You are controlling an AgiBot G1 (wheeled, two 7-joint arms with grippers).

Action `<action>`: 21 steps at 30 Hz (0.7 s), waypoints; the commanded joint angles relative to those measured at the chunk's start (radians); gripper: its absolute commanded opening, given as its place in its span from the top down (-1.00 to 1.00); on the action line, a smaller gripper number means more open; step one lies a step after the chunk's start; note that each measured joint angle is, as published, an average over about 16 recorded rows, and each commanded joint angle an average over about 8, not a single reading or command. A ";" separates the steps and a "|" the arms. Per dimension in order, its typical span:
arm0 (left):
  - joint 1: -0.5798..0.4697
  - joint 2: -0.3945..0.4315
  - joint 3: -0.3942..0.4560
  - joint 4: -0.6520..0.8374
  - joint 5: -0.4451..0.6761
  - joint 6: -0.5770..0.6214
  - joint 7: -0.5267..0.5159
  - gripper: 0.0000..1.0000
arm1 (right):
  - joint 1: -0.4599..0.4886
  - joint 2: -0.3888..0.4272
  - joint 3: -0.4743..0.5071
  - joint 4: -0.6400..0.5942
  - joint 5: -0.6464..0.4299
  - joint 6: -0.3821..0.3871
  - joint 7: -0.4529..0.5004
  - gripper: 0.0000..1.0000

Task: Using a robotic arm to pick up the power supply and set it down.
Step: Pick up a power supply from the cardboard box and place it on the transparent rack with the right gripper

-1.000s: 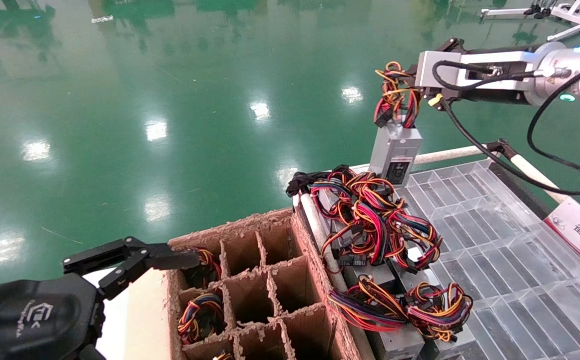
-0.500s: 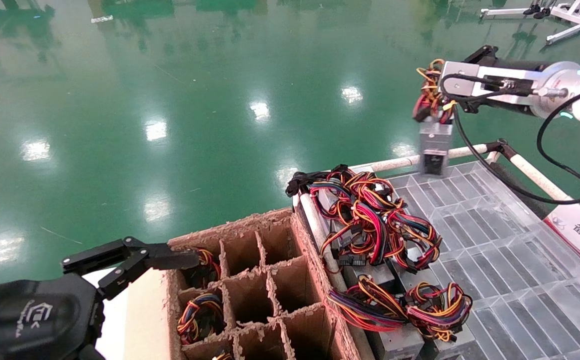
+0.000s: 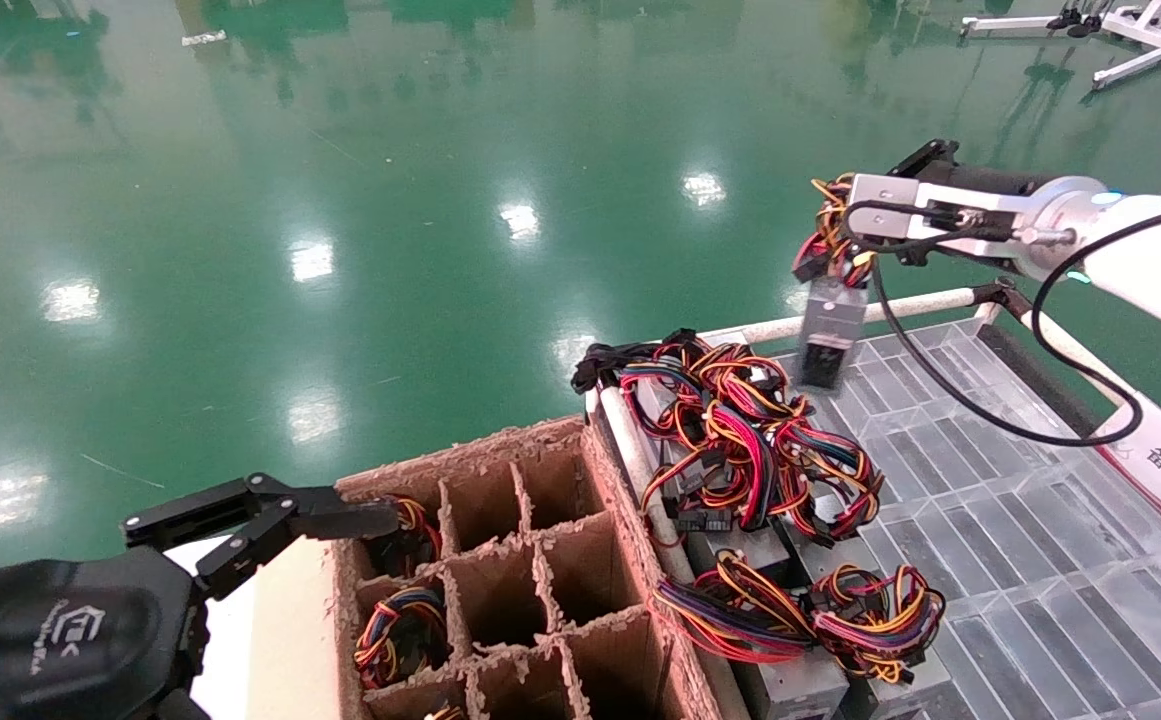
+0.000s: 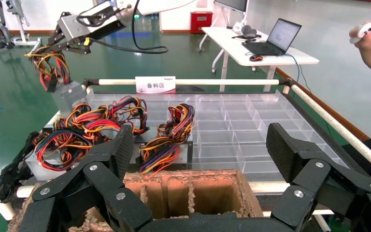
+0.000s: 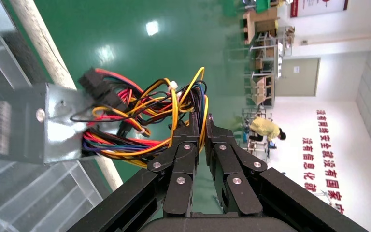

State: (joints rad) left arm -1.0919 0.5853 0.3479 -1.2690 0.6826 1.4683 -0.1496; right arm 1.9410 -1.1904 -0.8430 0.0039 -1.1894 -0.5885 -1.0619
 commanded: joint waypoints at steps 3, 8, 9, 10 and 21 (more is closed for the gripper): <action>0.000 0.000 0.000 0.000 0.000 0.000 0.000 -1.00 | -0.014 -0.016 -0.001 -0.002 -0.002 -0.008 0.001 1.00; 0.000 0.000 0.000 0.000 0.000 0.000 0.000 -1.00 | -0.033 -0.038 0.000 -0.009 0.000 -0.023 0.015 1.00; 0.000 0.000 0.000 0.000 0.000 0.000 0.000 -1.00 | -0.036 -0.041 0.001 -0.010 0.002 -0.026 0.019 1.00; 0.000 0.000 0.000 0.000 0.000 0.000 0.000 -1.00 | -0.038 -0.043 0.002 -0.011 0.003 -0.028 0.023 1.00; 0.000 0.000 0.000 0.000 0.000 0.000 0.000 -1.00 | -0.035 -0.048 0.019 -0.005 0.028 -0.015 0.046 1.00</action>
State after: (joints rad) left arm -1.0920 0.5852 0.3482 -1.2690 0.6824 1.4682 -0.1495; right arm 1.9011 -1.2400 -0.8235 -0.0023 -1.1613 -0.6012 -1.0174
